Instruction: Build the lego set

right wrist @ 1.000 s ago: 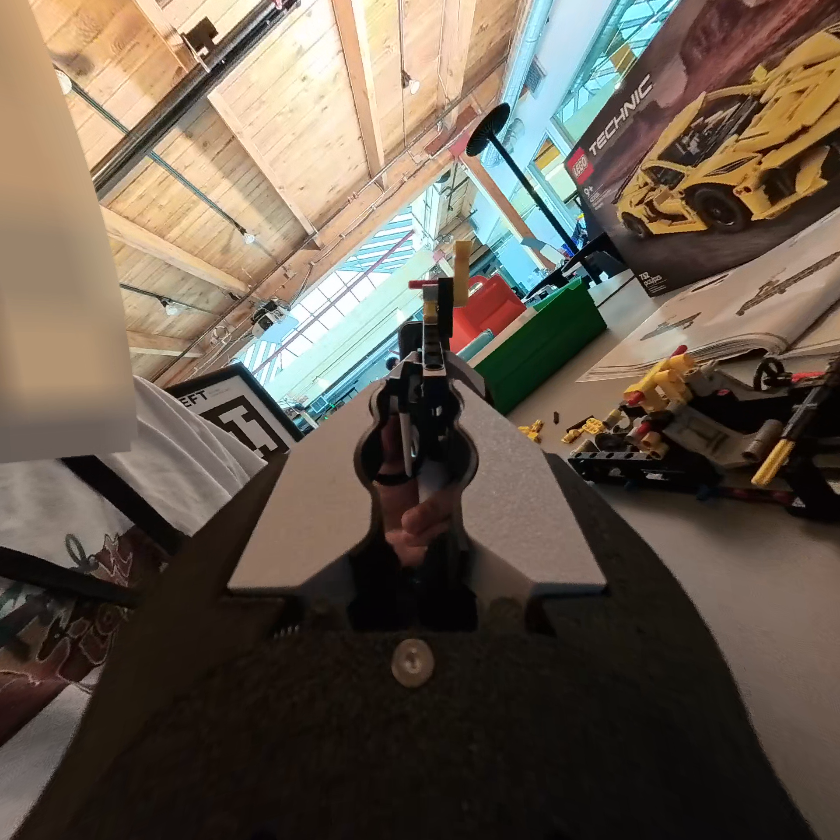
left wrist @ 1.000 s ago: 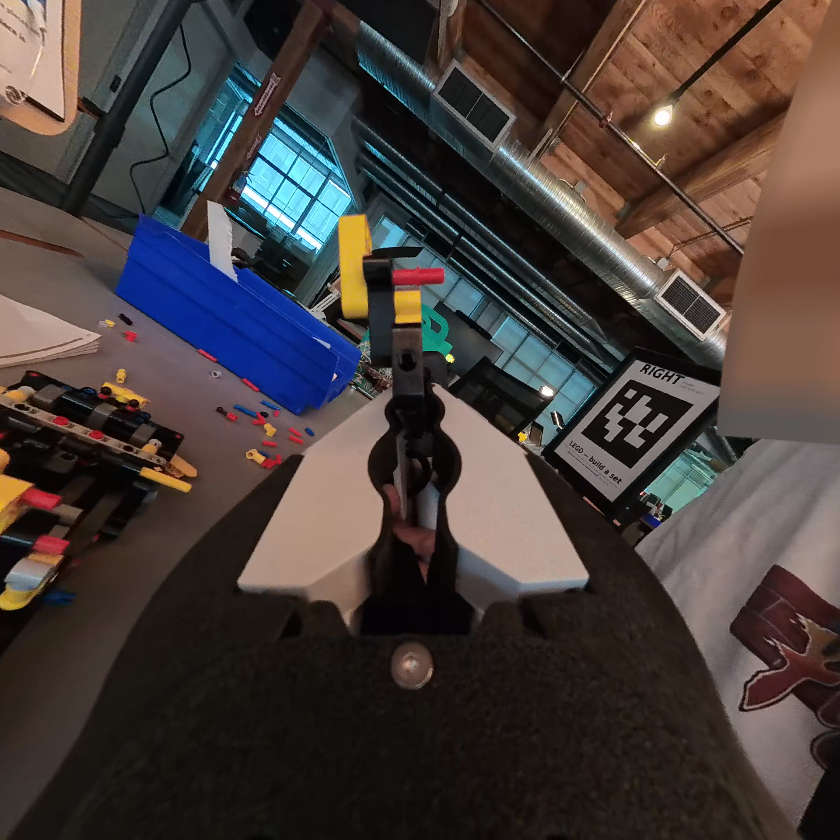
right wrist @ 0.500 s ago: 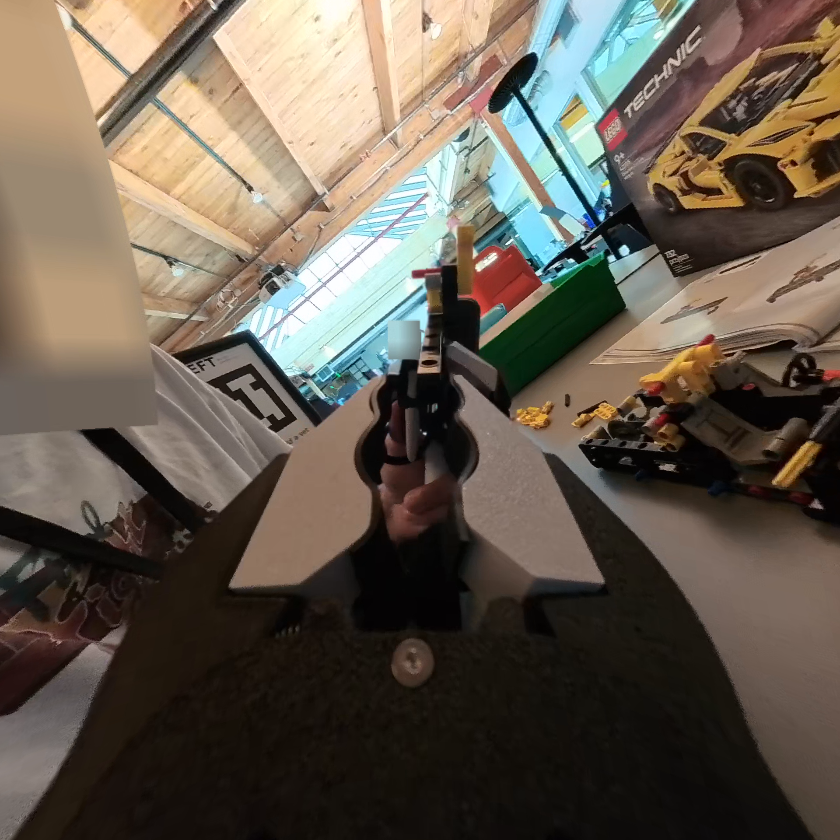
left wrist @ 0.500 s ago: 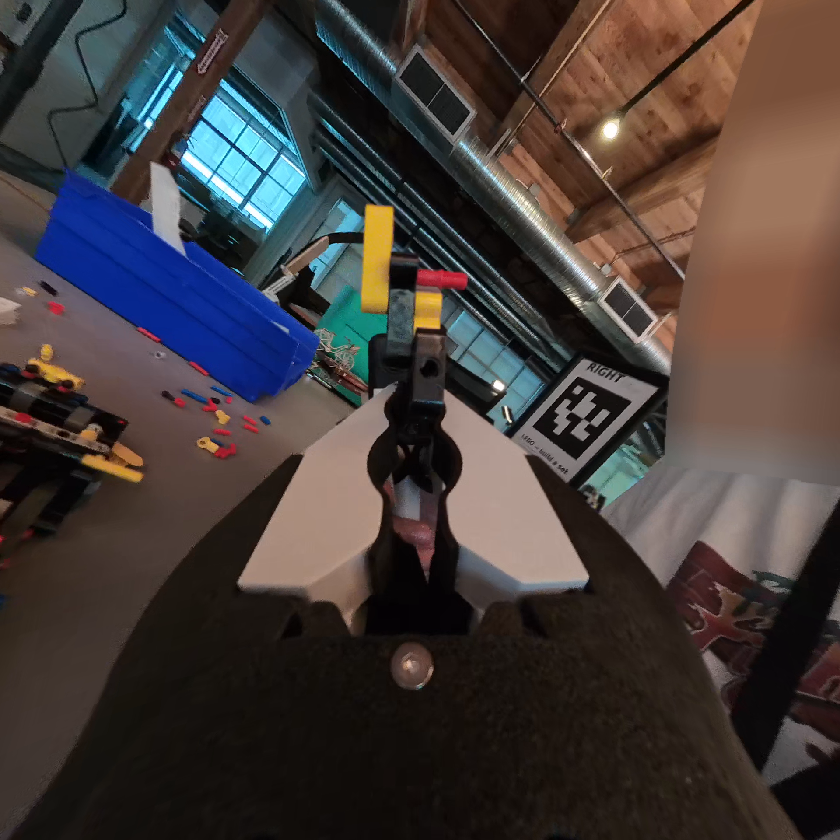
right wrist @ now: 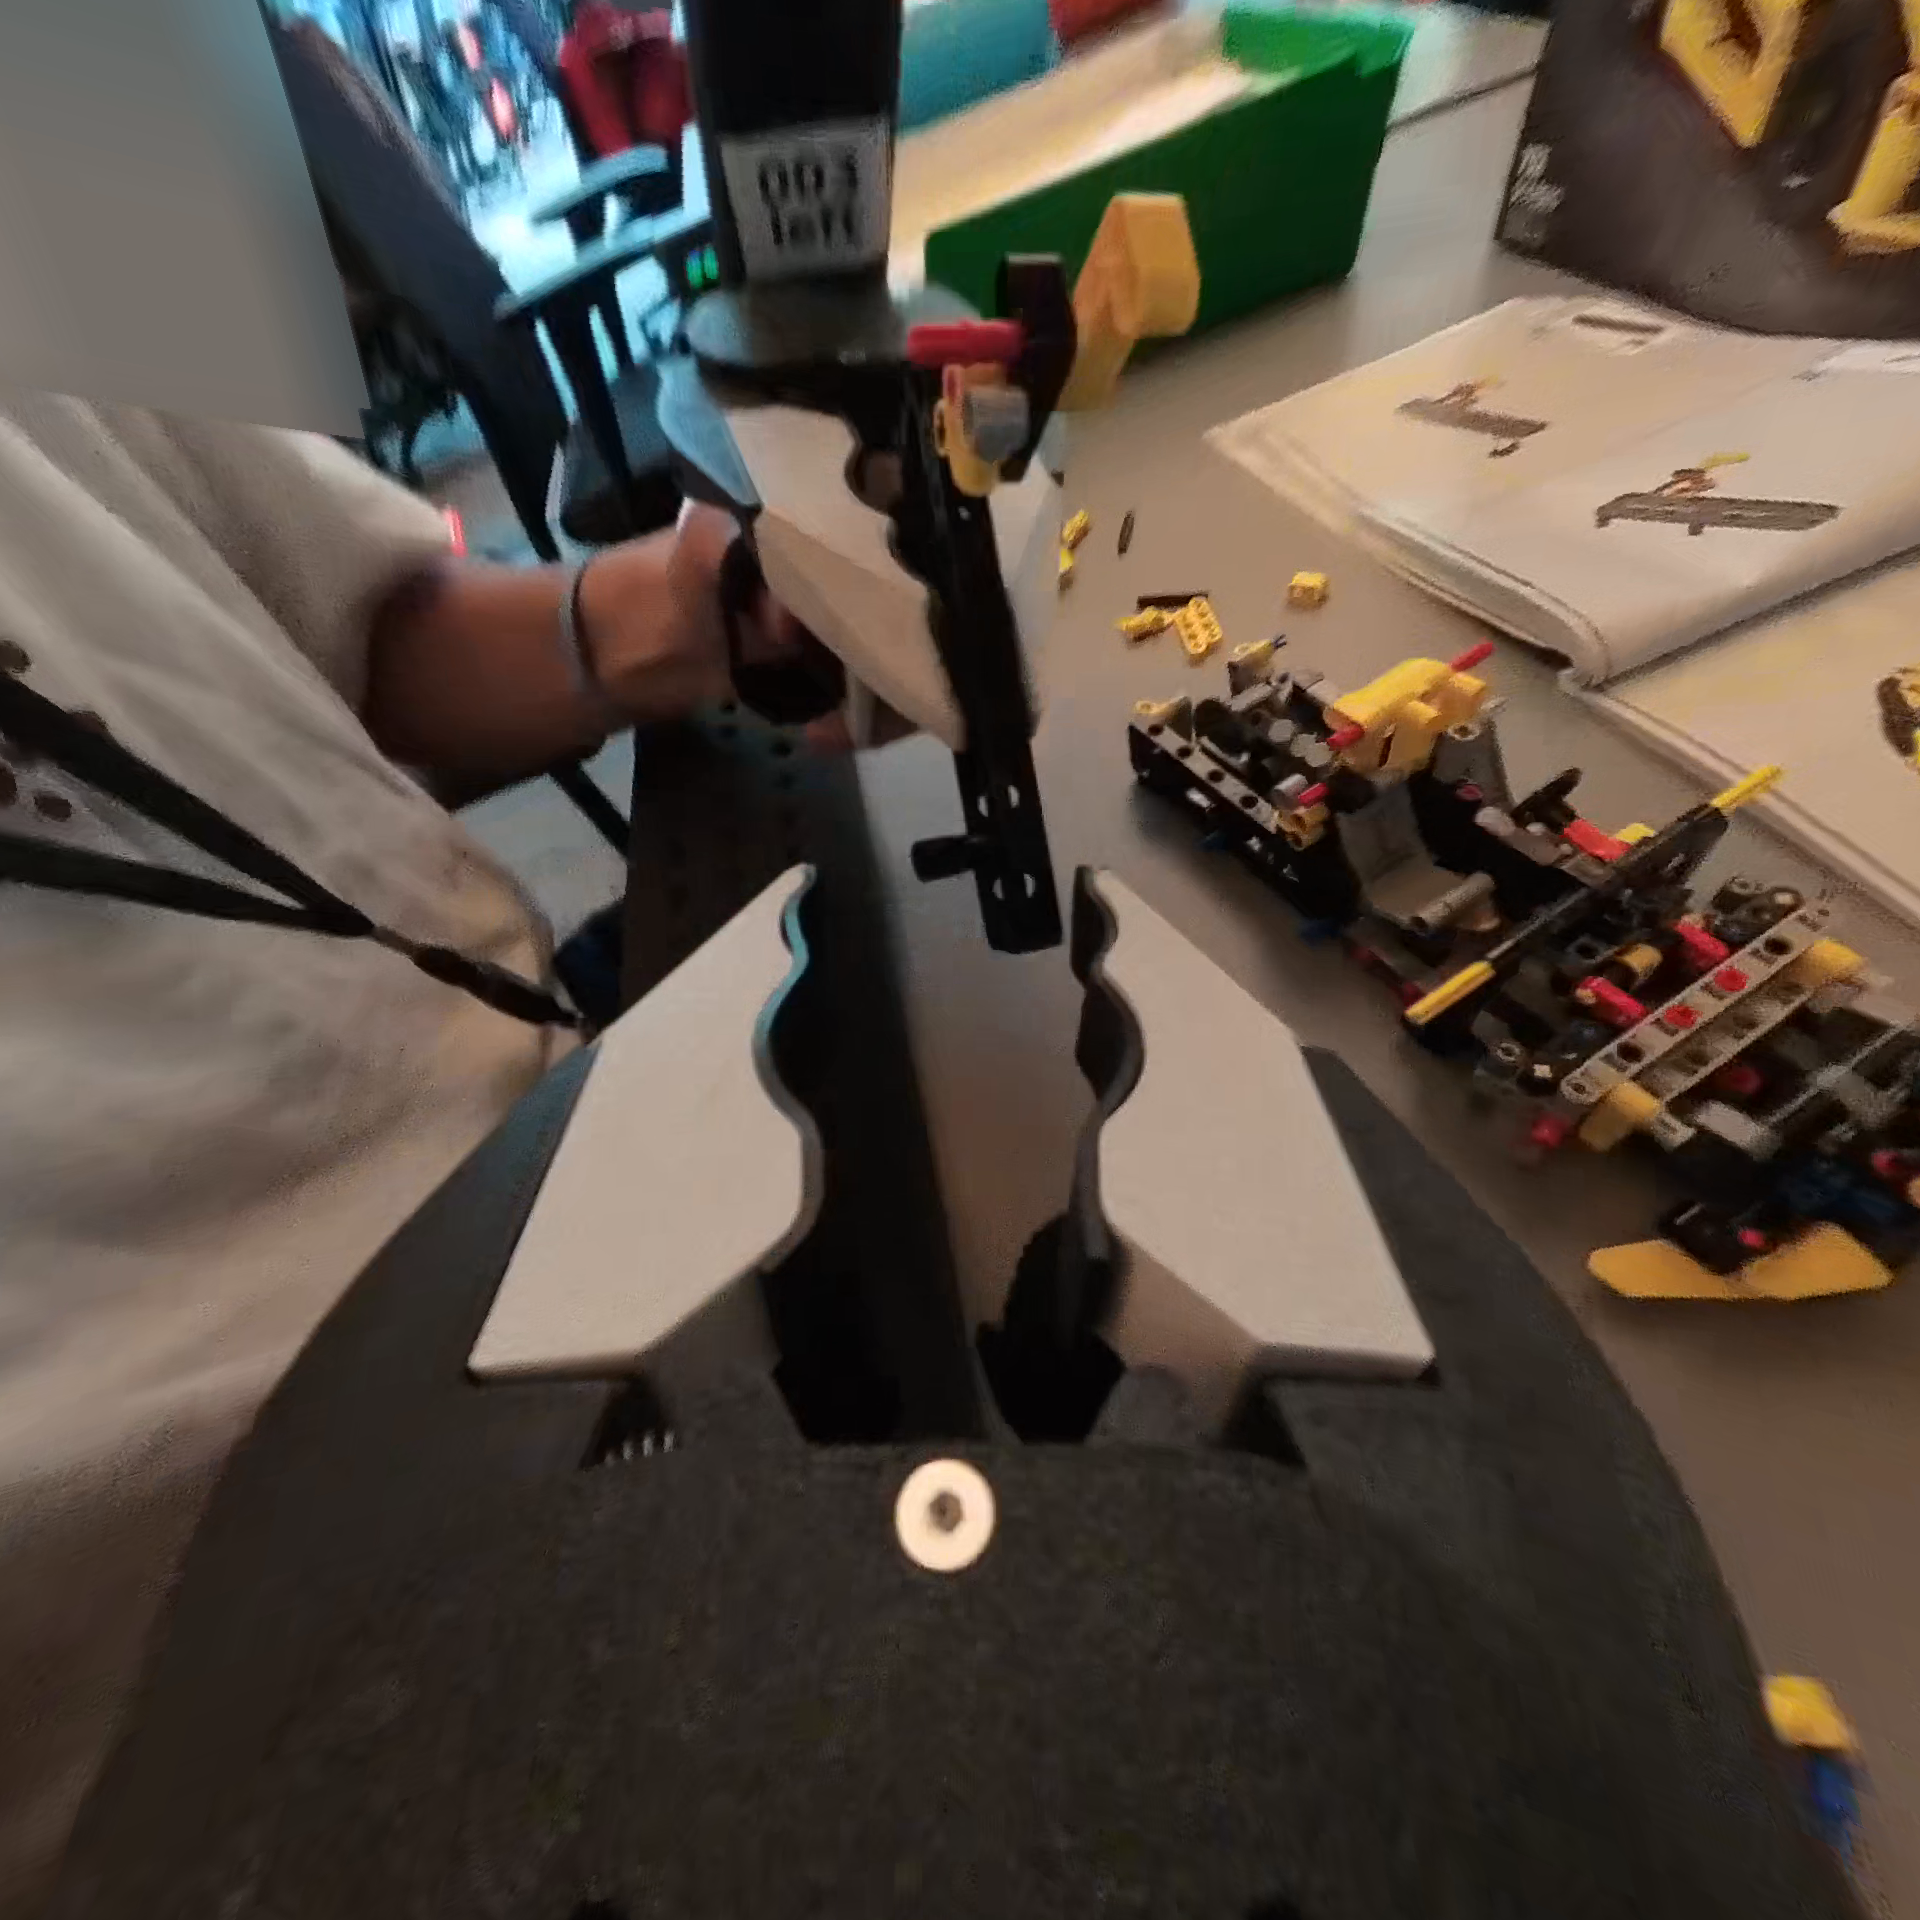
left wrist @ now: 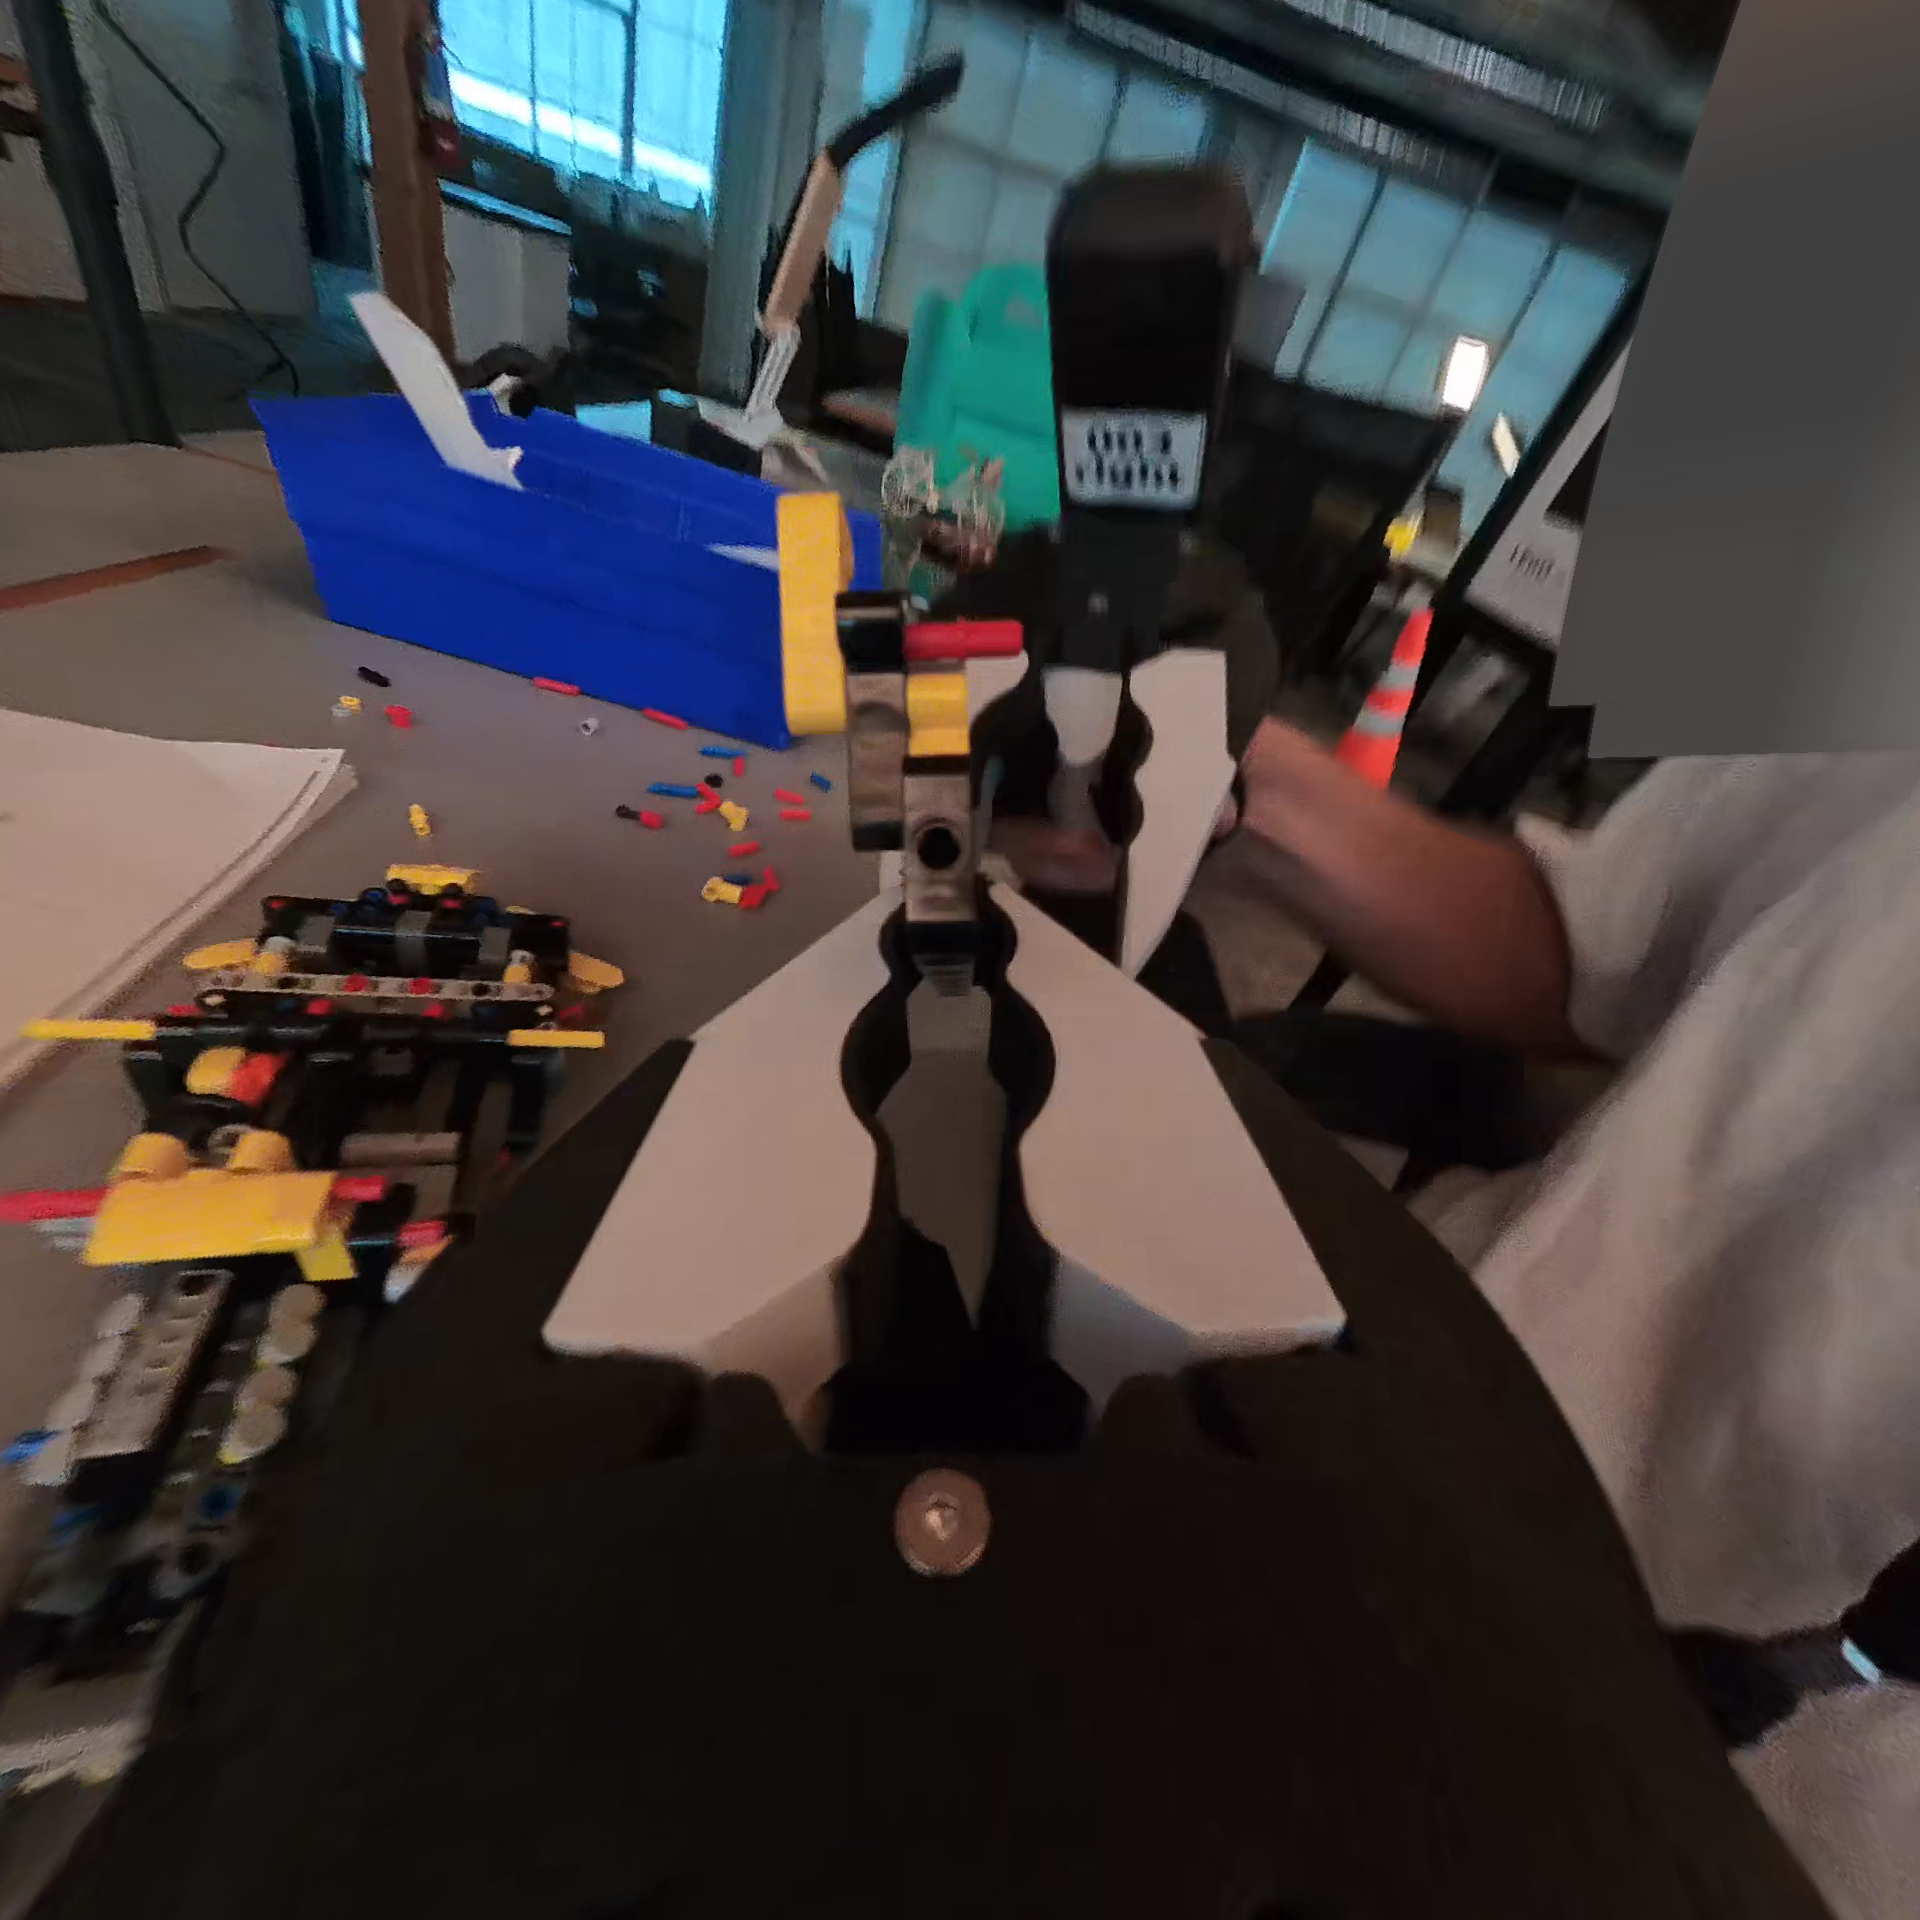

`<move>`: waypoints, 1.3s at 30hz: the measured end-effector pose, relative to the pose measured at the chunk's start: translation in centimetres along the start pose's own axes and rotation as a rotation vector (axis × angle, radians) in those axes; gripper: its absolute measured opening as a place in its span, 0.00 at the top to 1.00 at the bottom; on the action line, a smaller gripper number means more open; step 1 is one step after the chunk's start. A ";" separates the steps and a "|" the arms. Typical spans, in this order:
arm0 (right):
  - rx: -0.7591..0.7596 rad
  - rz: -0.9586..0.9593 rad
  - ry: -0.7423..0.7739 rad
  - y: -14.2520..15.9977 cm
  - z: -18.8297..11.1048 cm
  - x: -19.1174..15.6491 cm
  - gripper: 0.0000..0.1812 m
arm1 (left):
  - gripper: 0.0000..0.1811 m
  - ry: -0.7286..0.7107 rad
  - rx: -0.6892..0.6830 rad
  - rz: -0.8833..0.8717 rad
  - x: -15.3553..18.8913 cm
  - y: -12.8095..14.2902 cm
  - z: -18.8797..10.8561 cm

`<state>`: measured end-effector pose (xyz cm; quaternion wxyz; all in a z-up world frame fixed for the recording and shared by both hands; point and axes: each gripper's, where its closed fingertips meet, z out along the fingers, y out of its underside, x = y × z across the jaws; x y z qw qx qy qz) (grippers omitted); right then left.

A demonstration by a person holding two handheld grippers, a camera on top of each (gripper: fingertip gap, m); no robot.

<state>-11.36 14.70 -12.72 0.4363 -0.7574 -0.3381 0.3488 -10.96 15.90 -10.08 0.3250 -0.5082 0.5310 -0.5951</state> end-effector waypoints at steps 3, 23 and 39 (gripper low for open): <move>-0.100 -0.040 -0.049 0.3 0.9 -0.2 0.74 | 0.96 0.000 -0.062 0.110 0.7 -0.2 -0.2; -0.167 -0.304 0.056 0.1 2.0 0.1 0.87 | 0.95 0.017 -0.047 0.113 1.2 -0.4 -0.1; 0.022 -0.074 -0.106 -0.3 1.8 -0.5 0.87 | 0.95 0.059 -0.049 0.026 0.7 -0.1 0.0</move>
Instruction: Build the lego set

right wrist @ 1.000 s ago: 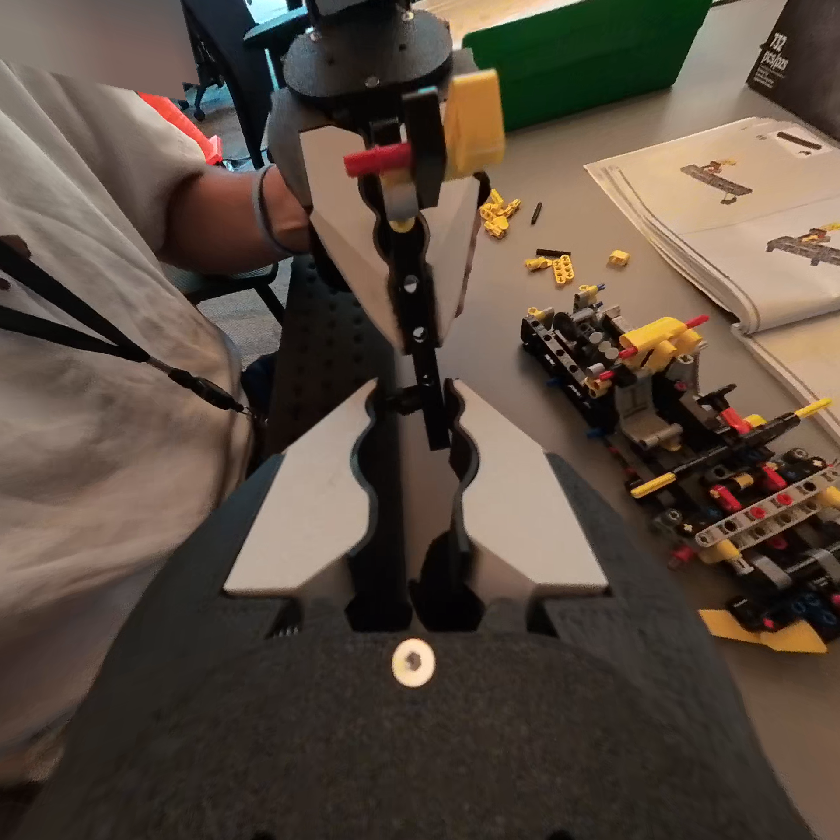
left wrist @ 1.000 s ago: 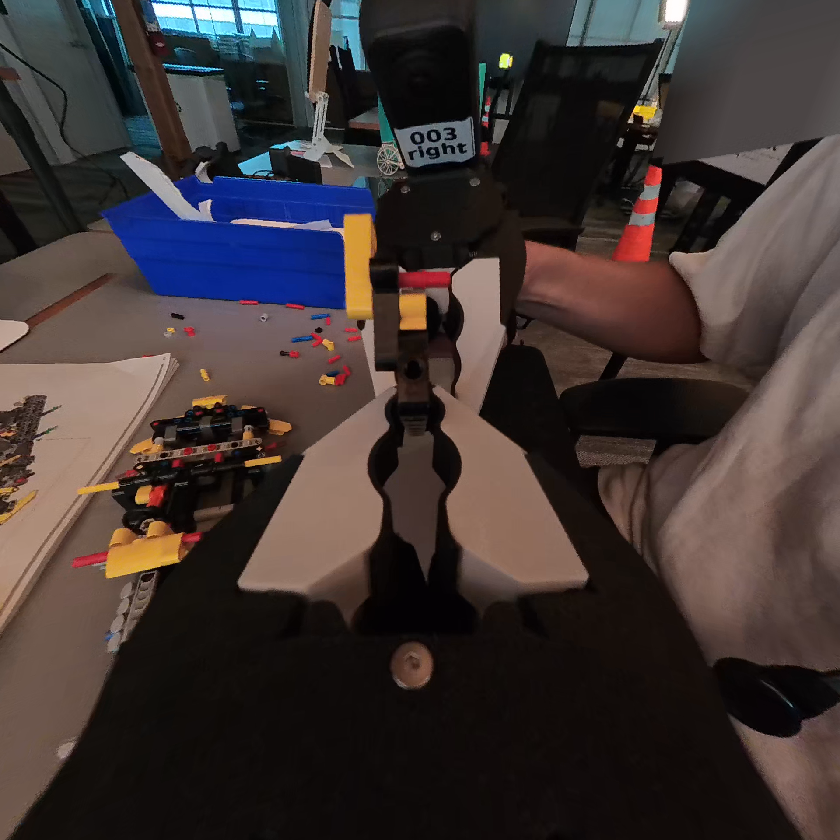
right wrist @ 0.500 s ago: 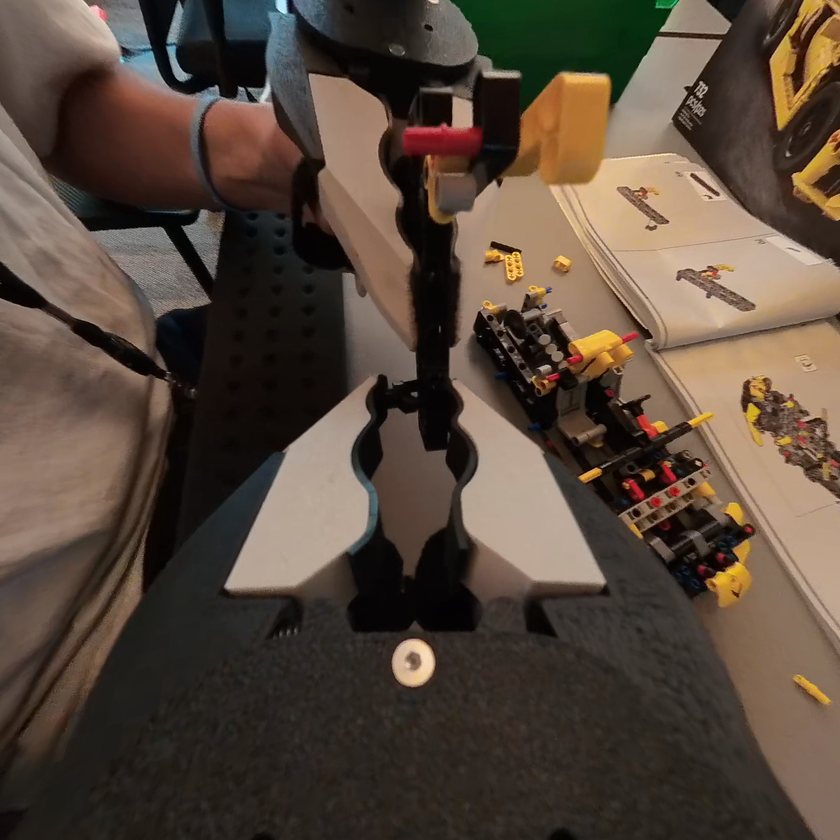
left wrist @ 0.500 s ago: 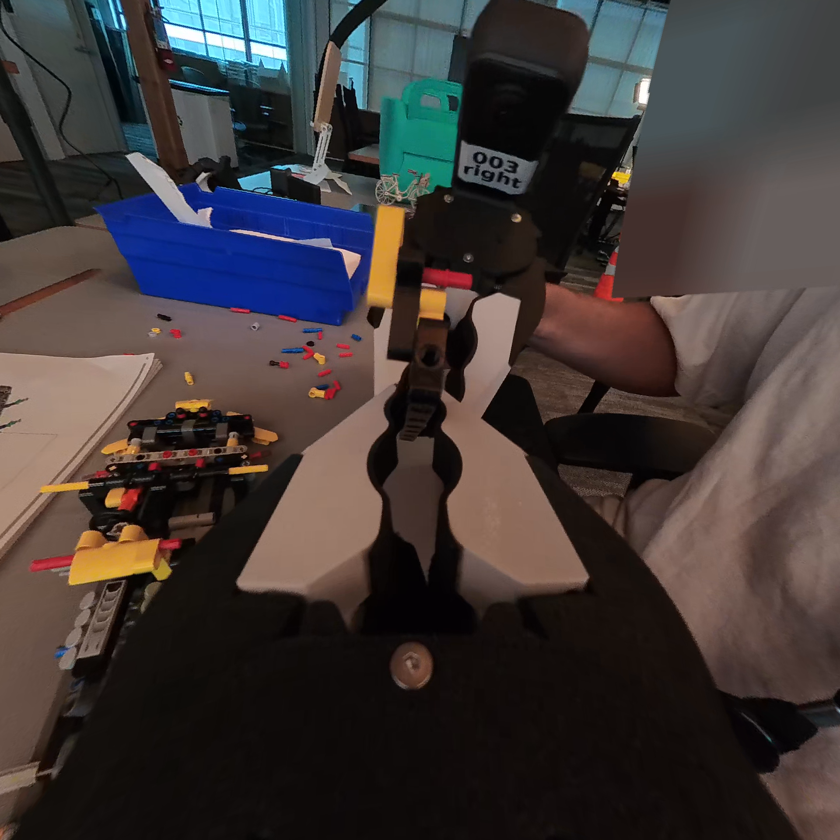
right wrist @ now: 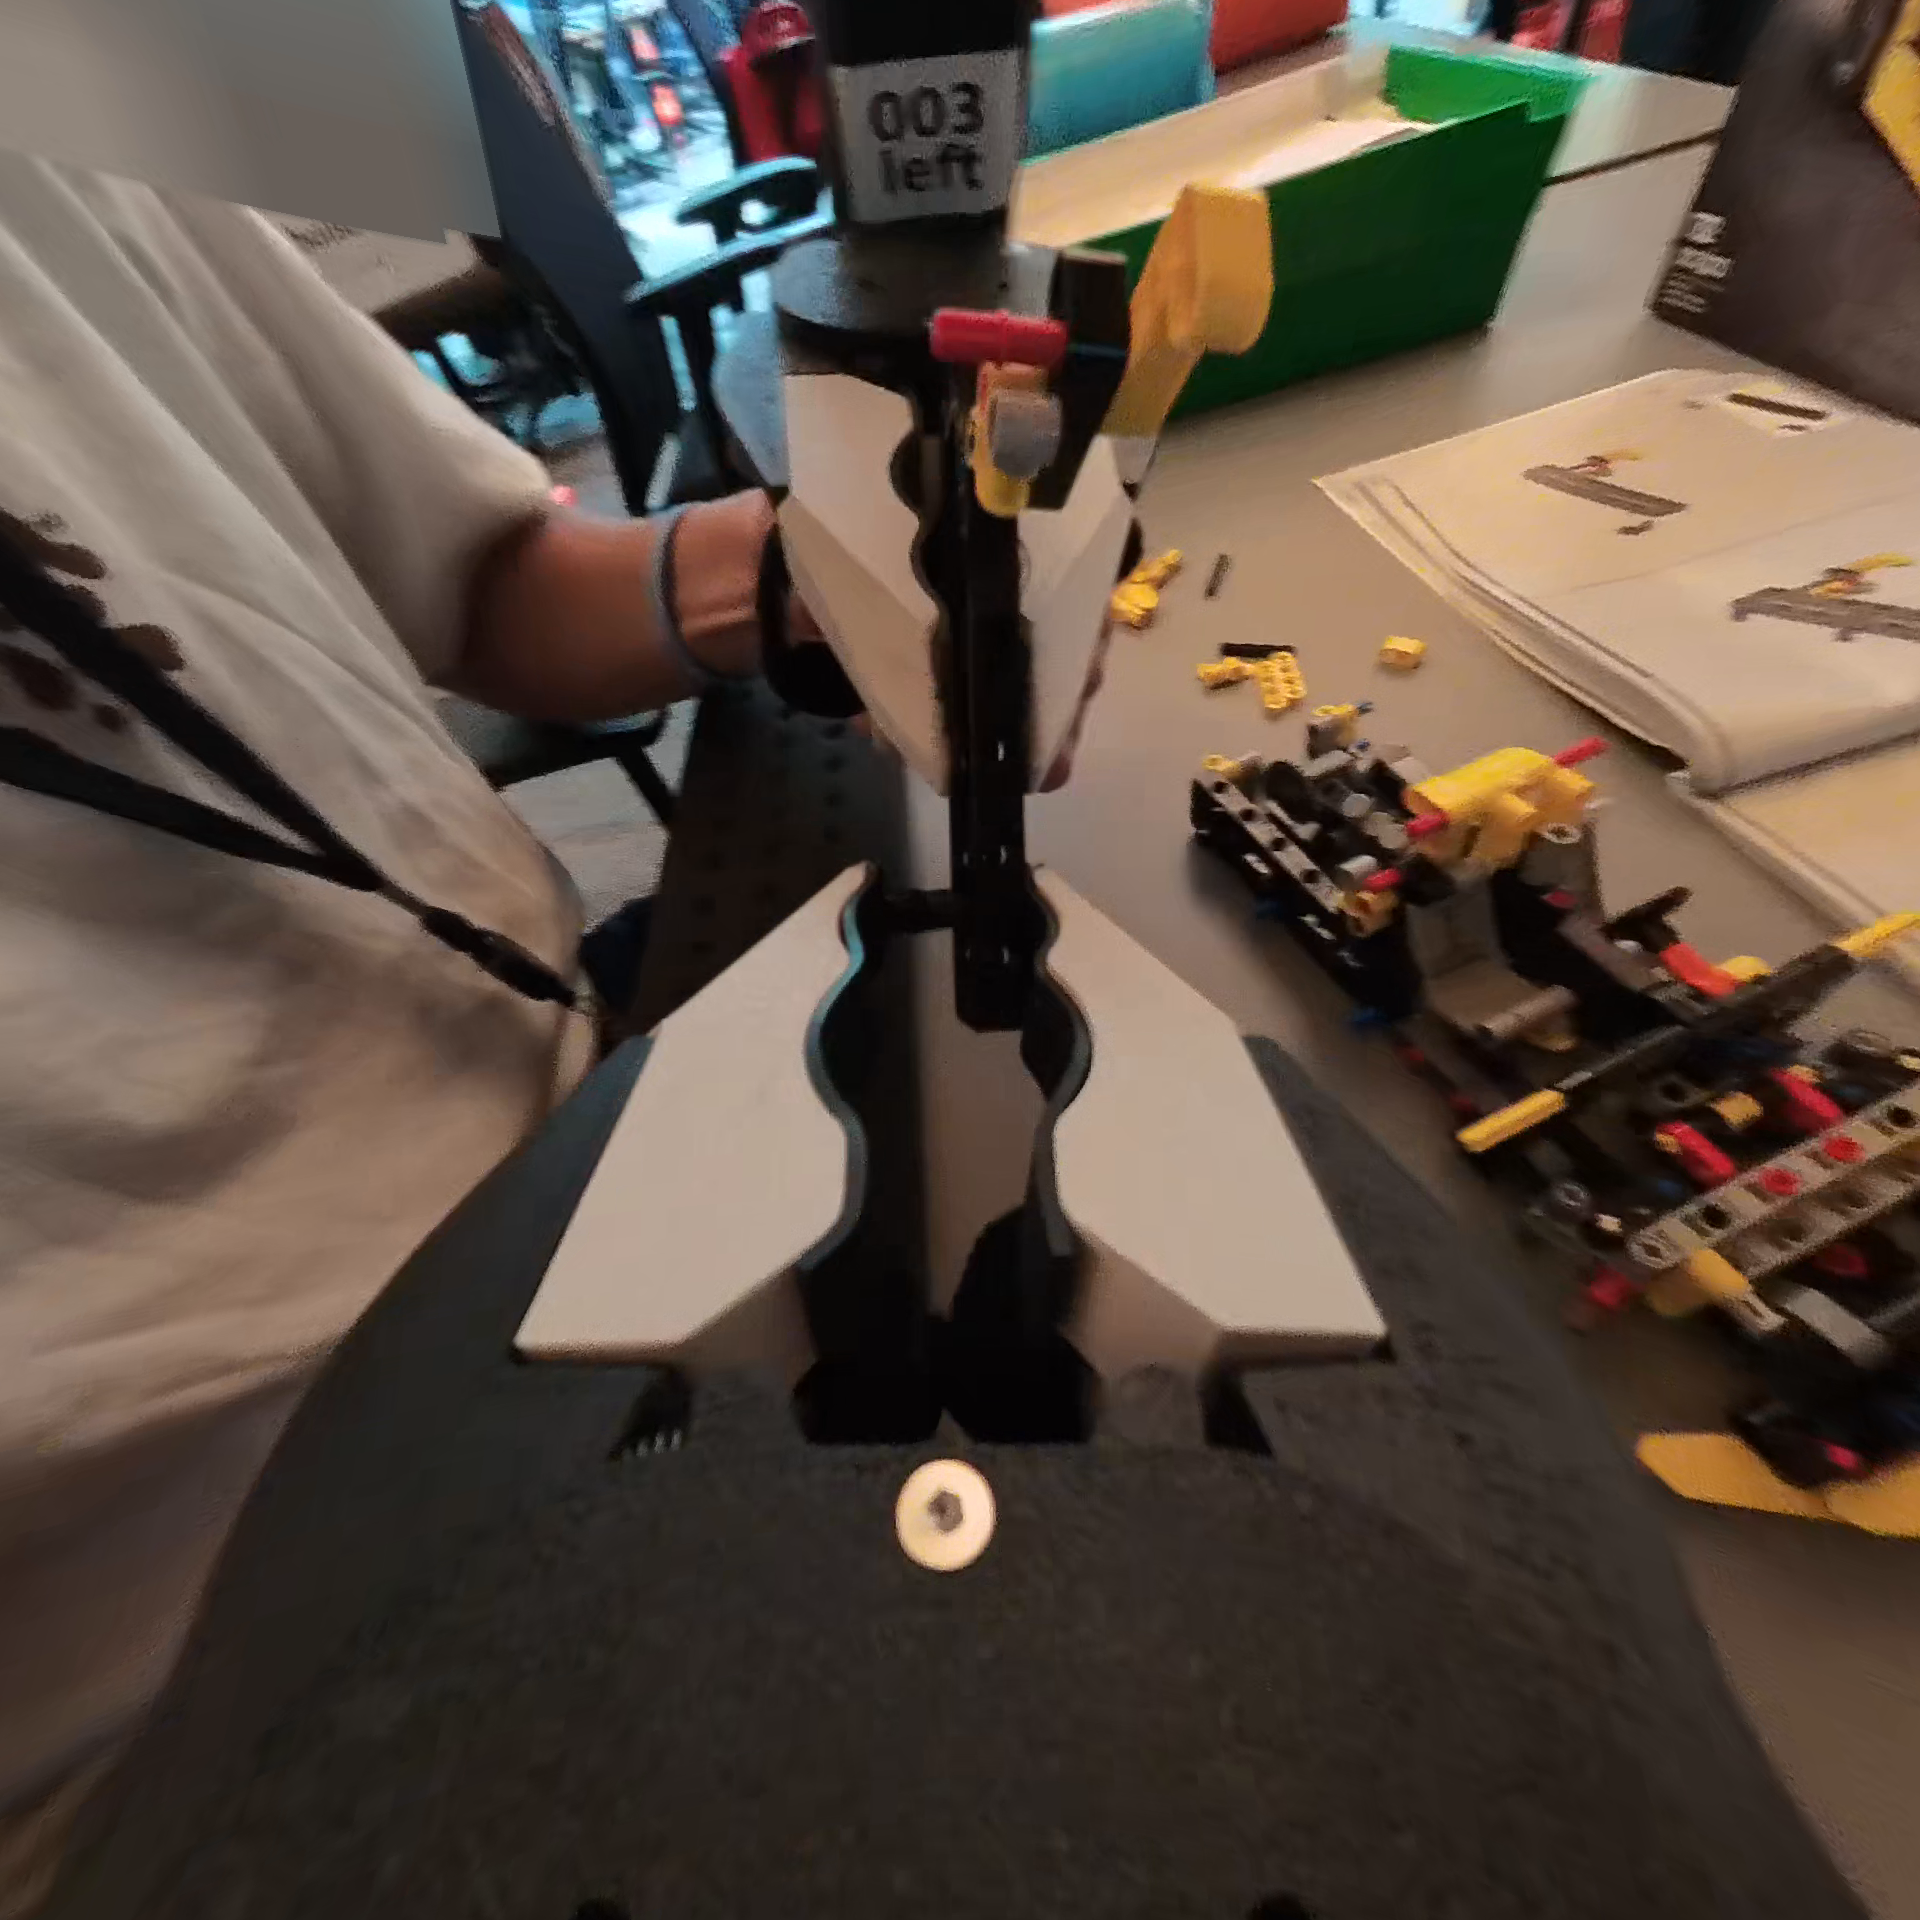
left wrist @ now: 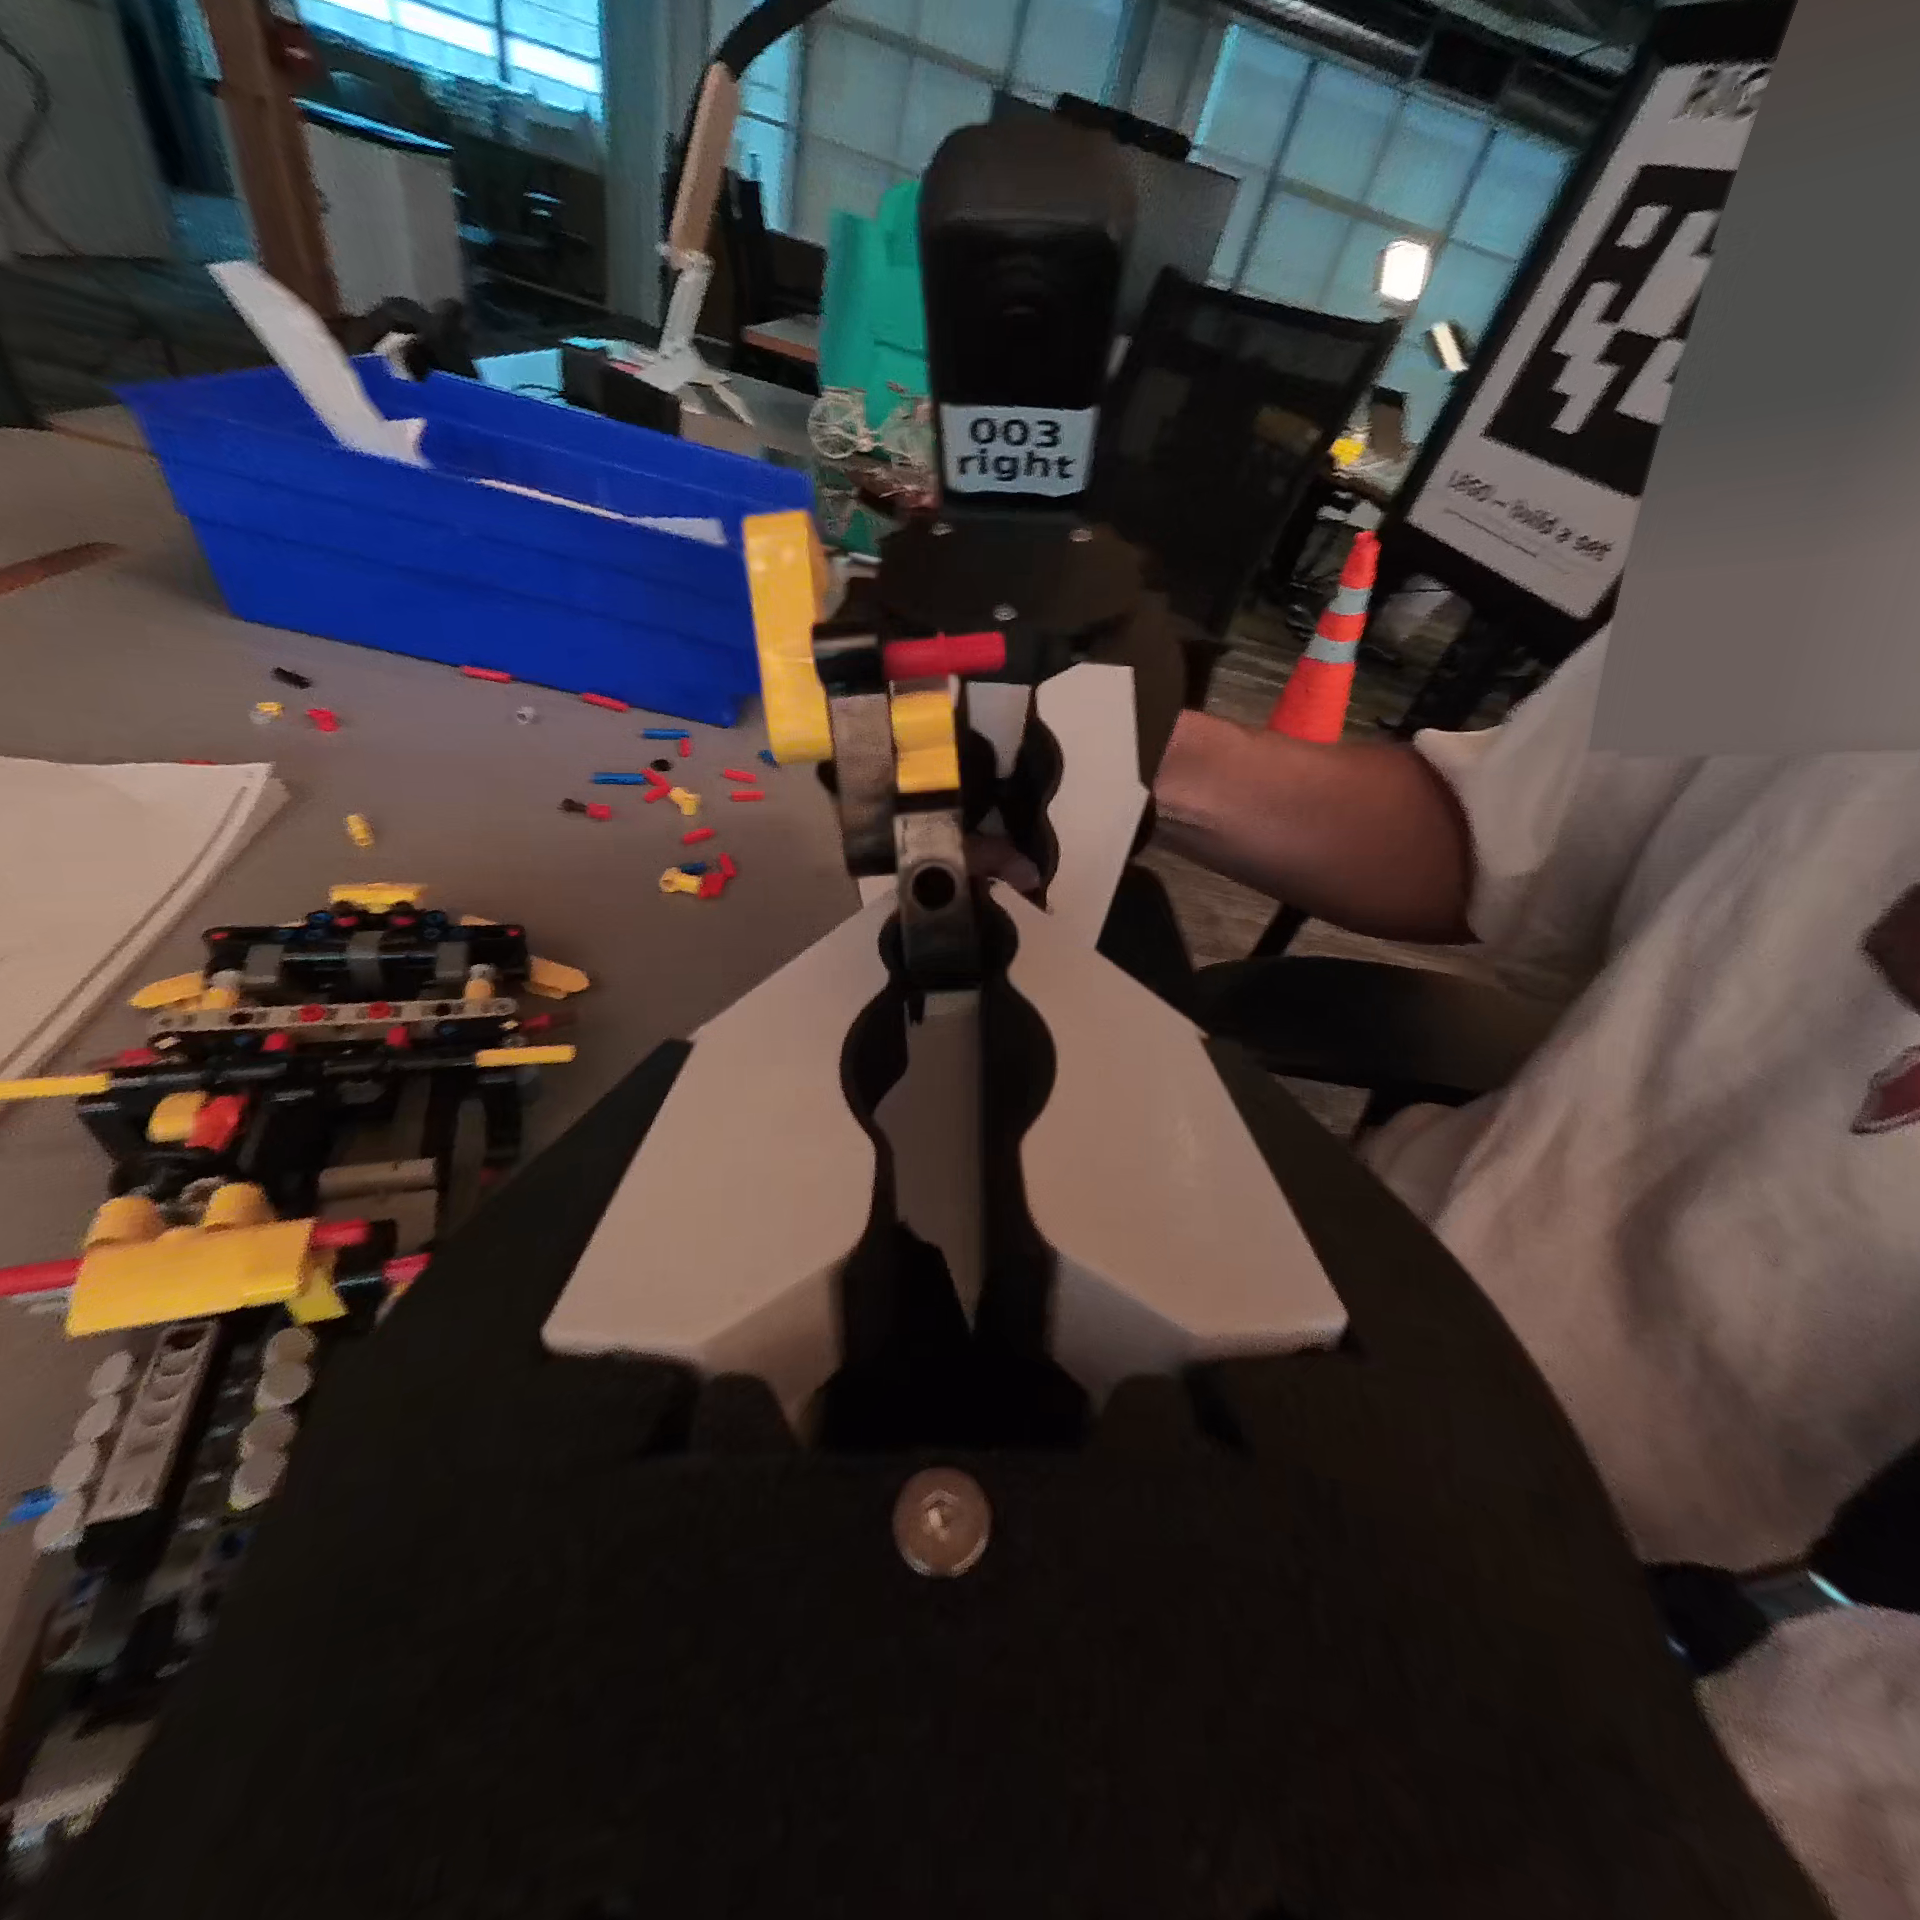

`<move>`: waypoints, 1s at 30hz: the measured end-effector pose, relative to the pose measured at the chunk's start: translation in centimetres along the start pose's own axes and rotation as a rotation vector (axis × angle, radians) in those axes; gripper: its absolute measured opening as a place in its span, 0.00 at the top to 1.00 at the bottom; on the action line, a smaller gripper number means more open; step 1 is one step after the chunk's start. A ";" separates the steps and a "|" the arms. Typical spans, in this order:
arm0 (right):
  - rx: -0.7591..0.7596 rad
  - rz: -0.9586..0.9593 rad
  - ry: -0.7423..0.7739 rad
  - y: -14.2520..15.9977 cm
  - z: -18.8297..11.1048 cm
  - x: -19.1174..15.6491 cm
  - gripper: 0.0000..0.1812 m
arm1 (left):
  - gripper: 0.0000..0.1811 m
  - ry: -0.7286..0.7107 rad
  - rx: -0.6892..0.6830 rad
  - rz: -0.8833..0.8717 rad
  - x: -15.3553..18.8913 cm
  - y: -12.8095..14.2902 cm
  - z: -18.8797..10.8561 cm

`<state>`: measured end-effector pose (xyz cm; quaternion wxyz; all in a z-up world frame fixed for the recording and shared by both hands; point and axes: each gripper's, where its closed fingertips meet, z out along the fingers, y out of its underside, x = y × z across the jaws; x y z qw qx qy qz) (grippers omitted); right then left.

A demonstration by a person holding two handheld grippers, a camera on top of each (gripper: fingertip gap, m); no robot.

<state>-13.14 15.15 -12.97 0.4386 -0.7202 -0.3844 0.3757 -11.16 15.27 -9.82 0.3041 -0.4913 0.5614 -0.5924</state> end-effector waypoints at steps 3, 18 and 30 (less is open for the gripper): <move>0.010 -0.110 0.217 -0.2 0.1 2.5 0.85 | 0.95 -0.098 0.031 -0.042 -1.8 0.2 -0.3; -0.199 -0.436 0.715 2.4 0.3 5.3 0.87 | 0.95 -0.285 -0.003 -0.188 -5.2 3.8 -0.7; -0.247 -0.525 0.818 2.3 0.4 6.1 0.88 | 0.96 -0.320 0.035 -0.297 -6.3 3.9 -1.0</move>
